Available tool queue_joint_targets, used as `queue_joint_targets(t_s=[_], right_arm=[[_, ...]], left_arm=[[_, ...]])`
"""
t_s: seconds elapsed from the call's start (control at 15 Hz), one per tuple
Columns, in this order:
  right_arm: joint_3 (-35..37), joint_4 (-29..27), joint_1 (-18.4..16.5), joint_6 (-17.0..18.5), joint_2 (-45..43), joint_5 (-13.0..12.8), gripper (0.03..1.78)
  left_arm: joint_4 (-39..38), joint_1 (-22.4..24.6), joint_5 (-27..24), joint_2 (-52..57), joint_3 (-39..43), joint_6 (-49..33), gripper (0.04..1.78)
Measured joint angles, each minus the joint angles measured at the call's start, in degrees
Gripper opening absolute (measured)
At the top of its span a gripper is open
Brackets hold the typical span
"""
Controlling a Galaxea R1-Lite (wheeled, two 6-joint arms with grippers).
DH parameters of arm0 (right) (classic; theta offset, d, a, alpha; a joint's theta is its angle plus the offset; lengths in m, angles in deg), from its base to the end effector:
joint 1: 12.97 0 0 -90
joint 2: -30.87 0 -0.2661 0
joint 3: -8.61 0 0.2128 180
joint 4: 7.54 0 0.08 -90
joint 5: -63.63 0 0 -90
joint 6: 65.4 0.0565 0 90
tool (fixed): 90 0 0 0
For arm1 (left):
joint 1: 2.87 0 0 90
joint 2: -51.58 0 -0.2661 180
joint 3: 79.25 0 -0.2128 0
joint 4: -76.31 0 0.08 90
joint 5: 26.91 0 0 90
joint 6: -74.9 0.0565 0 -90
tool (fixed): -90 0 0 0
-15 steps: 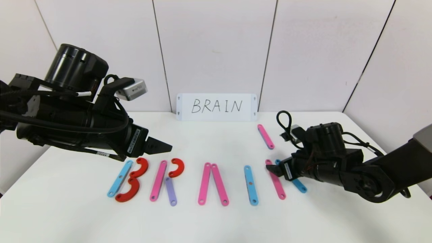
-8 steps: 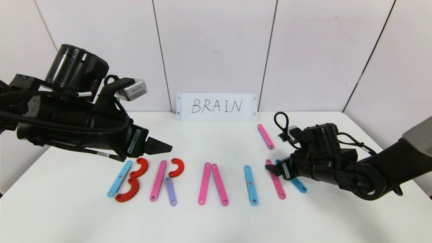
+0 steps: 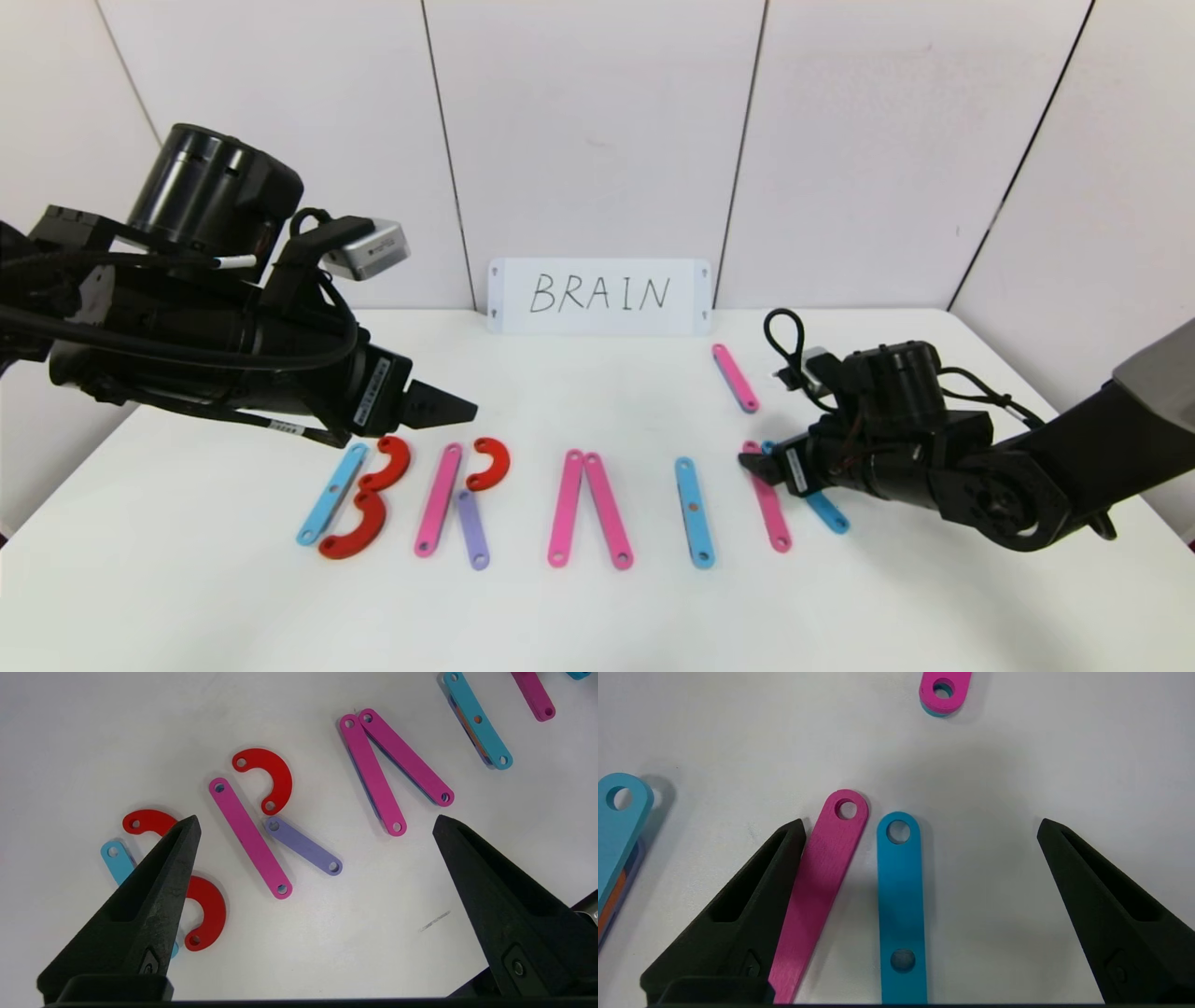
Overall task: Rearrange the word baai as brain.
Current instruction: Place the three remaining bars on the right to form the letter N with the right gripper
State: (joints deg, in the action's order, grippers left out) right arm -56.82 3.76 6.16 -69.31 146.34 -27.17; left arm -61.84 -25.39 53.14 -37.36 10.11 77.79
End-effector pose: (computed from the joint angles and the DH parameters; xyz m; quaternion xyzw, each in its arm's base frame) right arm 0.3381 0.1164 -0.0083 -0.0891 0.3213 0.1613 0.9289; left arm 0.2840 -0.1283 0.1849 0.0603 0.3345 -0.2711 0.9006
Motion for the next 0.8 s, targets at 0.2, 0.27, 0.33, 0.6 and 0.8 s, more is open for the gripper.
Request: queue_joint_targets(t_s=[0.2,0.27,0.33,0.6,0.8], right_arm=[[0.22,0.06,-0.45,0.01,-0.12,0.06,1.73],[0.23,0.15,-0.55,0.01,-0.21,0.09,1.73],[0.20,0.26,-0.56,0.12,-0.28,0.17,1.73],[-3.33,0.33,-0.17,0.56,-0.09,0.69,1.73],[-9.67,-0.85,0.61,1.52,1.65,0.79,1.73]], left_arm=[[-0.07,-0.27,0.06,0.00,0.21,-0.02,1.74],[-0.09,-0.28,0.06,0.00,0.22,0.00,1.74],[-0.09,-0.30,0.06,0.00,0.24,0.00,1.74],[-0.07,-0.66,0.06,-0.04,0.35,-0.02,1.74],[-0.09,-0.74,0.15,-0.09,0.35,0.00,1.74]])
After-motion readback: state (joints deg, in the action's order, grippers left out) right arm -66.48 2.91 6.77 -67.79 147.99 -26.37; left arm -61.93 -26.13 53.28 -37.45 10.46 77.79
